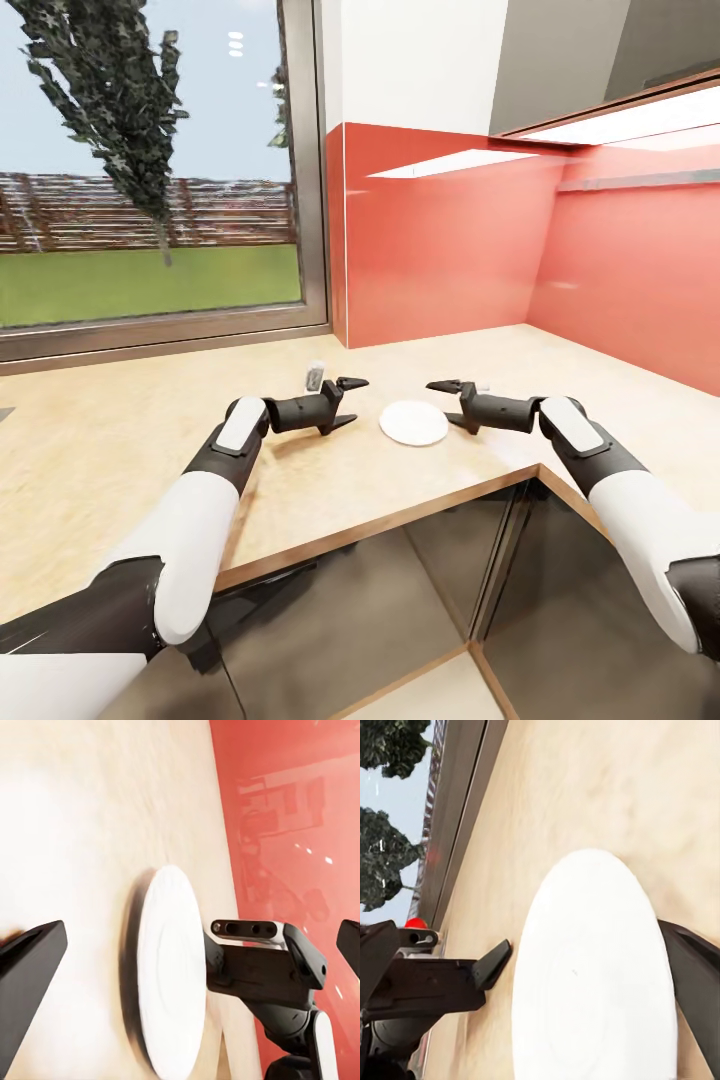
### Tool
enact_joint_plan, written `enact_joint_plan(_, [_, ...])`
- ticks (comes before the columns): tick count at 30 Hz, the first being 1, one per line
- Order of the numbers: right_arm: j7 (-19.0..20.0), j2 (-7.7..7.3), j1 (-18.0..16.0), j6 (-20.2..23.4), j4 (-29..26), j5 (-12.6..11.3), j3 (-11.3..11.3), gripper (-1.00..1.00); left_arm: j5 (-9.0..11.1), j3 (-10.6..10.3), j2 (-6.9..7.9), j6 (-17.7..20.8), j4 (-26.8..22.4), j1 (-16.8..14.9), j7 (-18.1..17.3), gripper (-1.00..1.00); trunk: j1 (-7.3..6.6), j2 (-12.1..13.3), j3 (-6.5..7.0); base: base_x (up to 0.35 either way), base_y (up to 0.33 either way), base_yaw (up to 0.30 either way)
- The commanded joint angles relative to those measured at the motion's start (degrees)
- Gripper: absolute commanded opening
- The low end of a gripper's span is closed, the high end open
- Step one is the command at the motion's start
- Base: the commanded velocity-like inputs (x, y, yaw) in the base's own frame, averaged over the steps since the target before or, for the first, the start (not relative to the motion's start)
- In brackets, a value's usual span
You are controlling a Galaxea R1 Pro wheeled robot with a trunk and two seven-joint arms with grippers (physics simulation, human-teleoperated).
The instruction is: Set up a coffee station on the kitchen countertop: keep the coffee maker on the countertop, move the bottle of coffee from the kitchen shelf to the counter next to the coffee maker, place a paper coffee filter on top of the coffee maker, put the saucer next to the coffee maker with the coffee cup on the saucer, and place the electric kettle next to the coffee maker.
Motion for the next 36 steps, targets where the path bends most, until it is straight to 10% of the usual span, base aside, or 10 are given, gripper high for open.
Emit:
enact_joint_plan(1, [0.26, 0.10, 0.01, -0.12, 0.11, 2.43, 0.59, 1.00, -1.27, 0.36, -0.09, 0.37, 0.06, -0.06, -0.30, 1.00, 0.00, -0.02, -0.09, 0.000, 0.000, 0.000])
enact_joint_plan(36, [0.26, 4.34, 0.03, -0.11, 0.20, 2.42, 0.52, 1.00, -1.26, 0.10, -0.09, 0.58, 0.19, -0.06, -0.48, 1.00, 0.00, -0.02, -0.09, 0.000, 0.000, 0.000])
